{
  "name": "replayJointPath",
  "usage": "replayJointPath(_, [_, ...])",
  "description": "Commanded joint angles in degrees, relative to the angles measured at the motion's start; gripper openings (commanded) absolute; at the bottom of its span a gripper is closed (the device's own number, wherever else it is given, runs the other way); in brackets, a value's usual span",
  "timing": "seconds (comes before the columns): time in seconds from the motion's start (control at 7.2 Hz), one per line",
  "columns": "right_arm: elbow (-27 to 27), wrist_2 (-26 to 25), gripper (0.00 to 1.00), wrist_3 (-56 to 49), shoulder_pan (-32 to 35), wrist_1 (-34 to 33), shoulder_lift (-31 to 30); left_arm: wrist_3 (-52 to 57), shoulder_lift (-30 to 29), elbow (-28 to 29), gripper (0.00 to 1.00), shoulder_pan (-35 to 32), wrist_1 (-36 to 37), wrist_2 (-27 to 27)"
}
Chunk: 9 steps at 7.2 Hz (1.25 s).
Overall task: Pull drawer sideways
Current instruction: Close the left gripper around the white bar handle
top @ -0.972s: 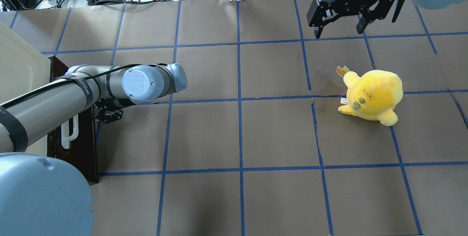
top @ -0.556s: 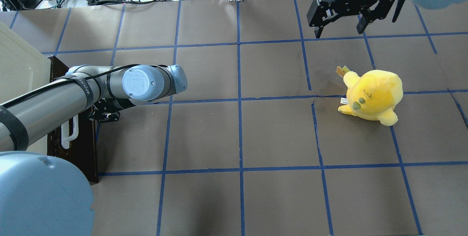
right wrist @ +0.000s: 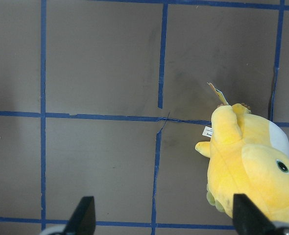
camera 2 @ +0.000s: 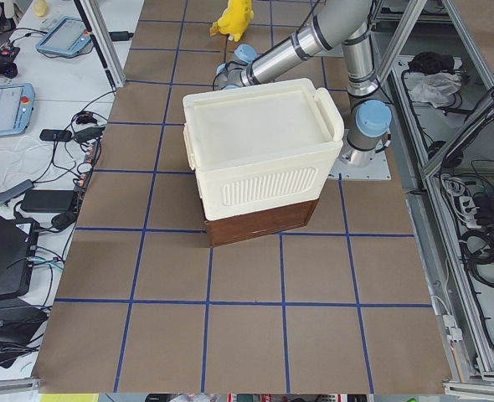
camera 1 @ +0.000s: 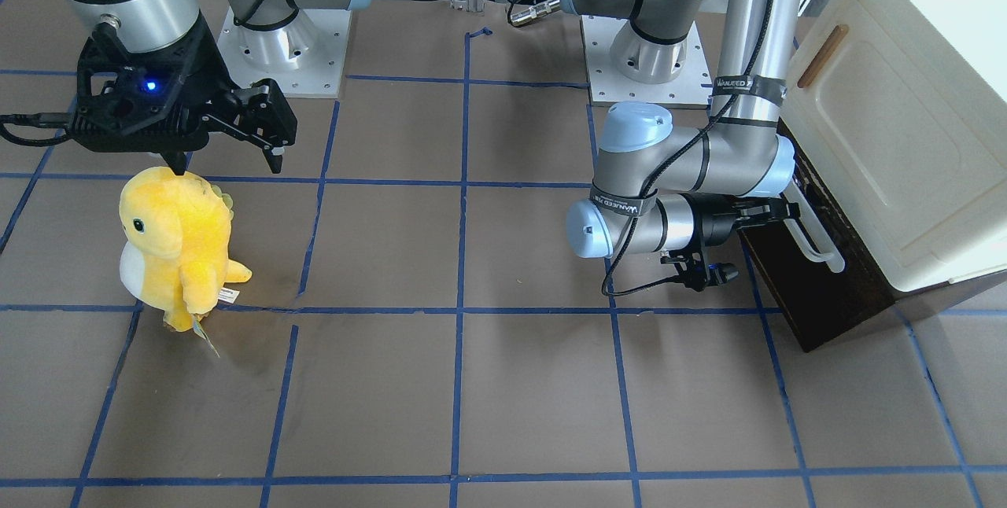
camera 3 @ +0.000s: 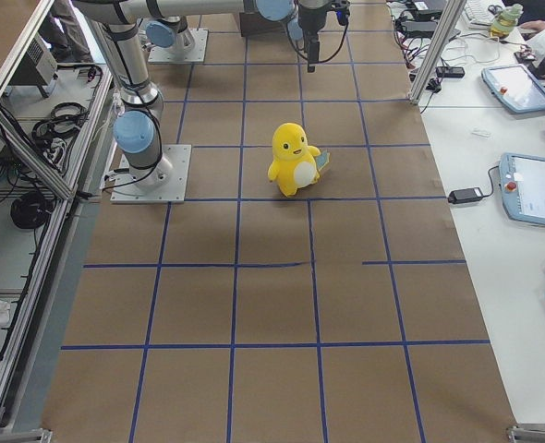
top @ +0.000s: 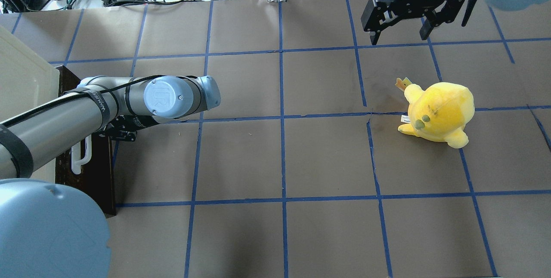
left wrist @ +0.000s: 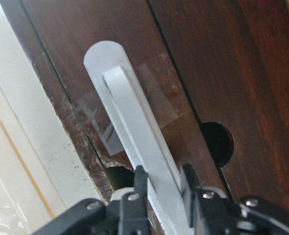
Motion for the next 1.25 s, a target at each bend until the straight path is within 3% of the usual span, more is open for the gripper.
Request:
replayJointPath(0.0, [0.0, 0.02, 1.0, 0.0, 0.0, 0.0, 0.0, -0.58, -0.6, 0.32, 0.19, -0.02, 0.06, 0.98])
replayJointPath(1.11, [0.0, 0.02, 1.0, 0.0, 0.0, 0.0, 0.0, -0.67, -0.26, 0.32, 0.19, -2.92, -0.2, 1.86])
